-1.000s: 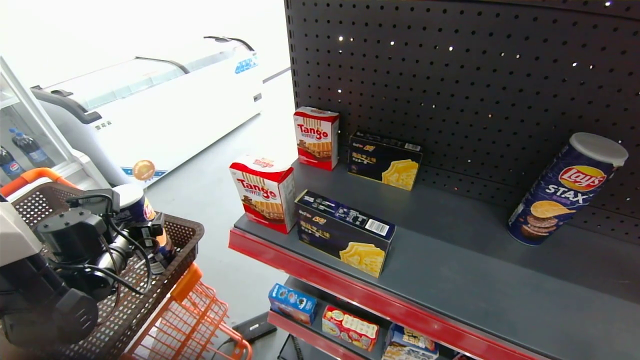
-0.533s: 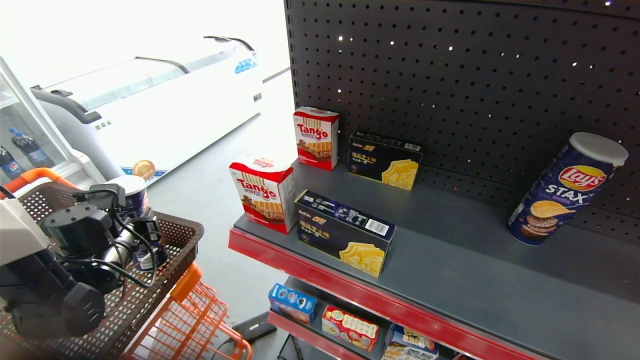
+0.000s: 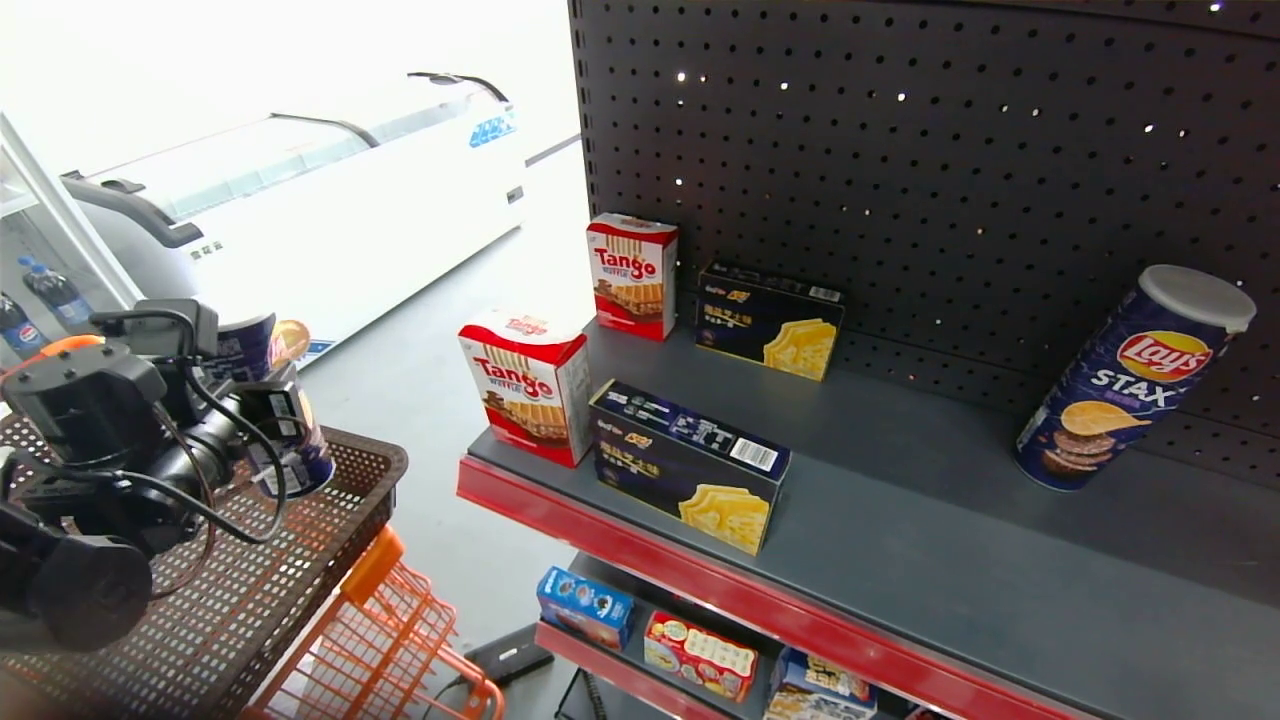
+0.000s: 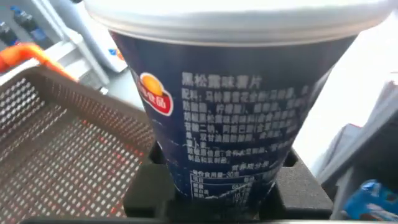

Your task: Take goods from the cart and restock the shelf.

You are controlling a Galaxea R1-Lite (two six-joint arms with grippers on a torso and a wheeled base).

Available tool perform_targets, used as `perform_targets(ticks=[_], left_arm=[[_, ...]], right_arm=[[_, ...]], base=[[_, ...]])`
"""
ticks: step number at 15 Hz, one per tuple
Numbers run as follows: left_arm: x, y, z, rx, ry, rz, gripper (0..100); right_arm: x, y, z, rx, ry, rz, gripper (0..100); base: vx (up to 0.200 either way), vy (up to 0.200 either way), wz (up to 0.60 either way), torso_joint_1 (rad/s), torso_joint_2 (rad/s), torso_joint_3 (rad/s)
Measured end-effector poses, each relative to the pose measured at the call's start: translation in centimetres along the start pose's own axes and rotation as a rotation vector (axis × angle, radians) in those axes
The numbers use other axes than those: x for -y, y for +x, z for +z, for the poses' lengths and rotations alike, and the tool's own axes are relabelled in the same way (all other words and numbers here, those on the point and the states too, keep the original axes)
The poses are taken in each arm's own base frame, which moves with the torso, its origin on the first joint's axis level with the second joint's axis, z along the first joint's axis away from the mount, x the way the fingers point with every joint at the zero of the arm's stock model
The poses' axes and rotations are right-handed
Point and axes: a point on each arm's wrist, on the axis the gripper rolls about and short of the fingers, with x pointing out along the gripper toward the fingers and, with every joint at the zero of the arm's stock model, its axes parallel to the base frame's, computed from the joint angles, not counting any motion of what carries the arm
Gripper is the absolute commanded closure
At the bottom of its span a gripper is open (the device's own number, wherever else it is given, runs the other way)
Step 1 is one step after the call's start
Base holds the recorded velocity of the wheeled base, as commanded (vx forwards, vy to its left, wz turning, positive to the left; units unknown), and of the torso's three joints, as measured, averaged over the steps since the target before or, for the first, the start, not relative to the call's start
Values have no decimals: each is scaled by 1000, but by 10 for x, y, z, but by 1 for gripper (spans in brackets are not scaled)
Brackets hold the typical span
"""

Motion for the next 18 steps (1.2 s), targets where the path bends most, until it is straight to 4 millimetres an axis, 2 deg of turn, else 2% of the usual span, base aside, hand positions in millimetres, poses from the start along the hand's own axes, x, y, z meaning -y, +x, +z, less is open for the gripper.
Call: perform_targets(ticks=[4,7,9,11,14,18], left_arm=[[6,-27,48,-22,1,-123,100],[5,-55,81,-25,-4,-232,100],[14,-75,101,16,-16,-333,100],[24,-86,116,73,-24,-391,100],[33,-97,121,92,-28,-455,100],[65,-122,127,128,-48,-691,100]], right_arm=[[0,0,0,0,0,0,0],[0,0,0,0,0,0,0],[0,0,0,0,0,0,0],[0,0,0,0,0,0,0],[0,0,0,0,0,0,0],[0,0,0,0,0,1,0]], base=[[0,0,0,0,0,0],[0,0,0,0,0,0],[0,0,0,0,0,0],[0,0,0,0,0,0],[0,0,0,0,0,0],[0,0,0,0,0,0]])
